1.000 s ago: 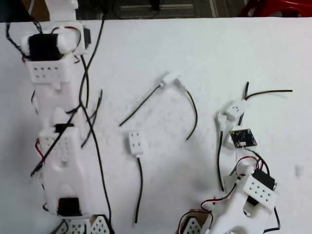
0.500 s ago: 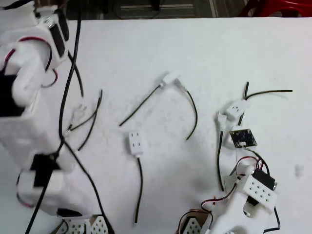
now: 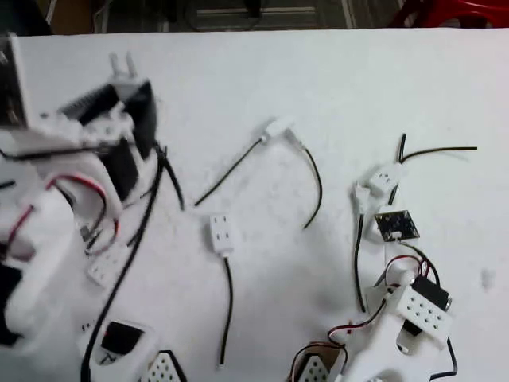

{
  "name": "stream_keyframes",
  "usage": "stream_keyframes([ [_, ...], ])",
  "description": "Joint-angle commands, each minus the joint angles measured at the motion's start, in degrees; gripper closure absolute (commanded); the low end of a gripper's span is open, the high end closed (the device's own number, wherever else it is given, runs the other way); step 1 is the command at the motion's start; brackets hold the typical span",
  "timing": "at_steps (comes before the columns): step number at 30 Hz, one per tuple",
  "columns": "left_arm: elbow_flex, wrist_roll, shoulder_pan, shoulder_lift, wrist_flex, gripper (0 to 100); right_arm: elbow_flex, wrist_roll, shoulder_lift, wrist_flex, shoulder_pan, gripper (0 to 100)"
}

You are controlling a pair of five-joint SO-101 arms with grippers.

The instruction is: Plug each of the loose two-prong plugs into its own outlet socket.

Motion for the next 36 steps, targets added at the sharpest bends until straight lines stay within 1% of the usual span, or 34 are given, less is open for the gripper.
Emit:
stream_keyframes([
  [1,18.7,0.4,2.7,-13.9,-10.1,98,0.7,0.5,-0.8,0.0,0.2,84.6],
  [7,46.9,0.4,3.3,-37.9,-31.0,98,0.7,0.5,-0.8,0.0,0.1,84.6],
  [9,54.7,0.4,3.3,-44.5,-36.7,98,0.7,0.5,-0.8,0.0,0.1,84.6],
  [12,64.0,0.4,3.3,-53.2,-42.4,98,0.7,0.5,-0.8,0.0,0.1,84.6],
  [15,70.8,0.5,3.4,-61.1,-46.1,98,0.7,0.5,-0.8,0.0,0.0,84.6],
  [17,73.6,0.4,3.3,-63.8,-49.1,98,0.7,0.4,-0.8,0.0,0.0,84.5],
  [23,78.1,0.6,3.4,-62.9,-56.4,98,-0.1,0.5,-0.8,-0.1,-0.1,84.4],
  [26,79.5,0.7,3.4,-62.9,-62.7,98,-3.0,0.1,-0.8,0.3,-3.6,84.6],
  [29,80.0,0.7,3.5,-62.9,-66.4,98,-8.8,-0.1,-0.8,2.2,-7.6,84.6],
  [30,80.0,0.7,3.6,-62.9,-67.0,98,-11.3,-1.3,-0.8,3.4,-9.4,84.6],
  [32,80.0,0.7,5.6,-62.9,-67.3,98,-17.3,-6.2,-0.8,6.0,-13.7,84.6],
  [34,80.2,0.7,9.6,-62.9,-66.8,98,-23.8,-11.5,-0.8,8.7,-18.3,84.6],
  [36,80.9,0.4,13.9,-62.9,-65.5,98,-30.9,-15.1,-0.8,11.6,-23.4,84.6],
])
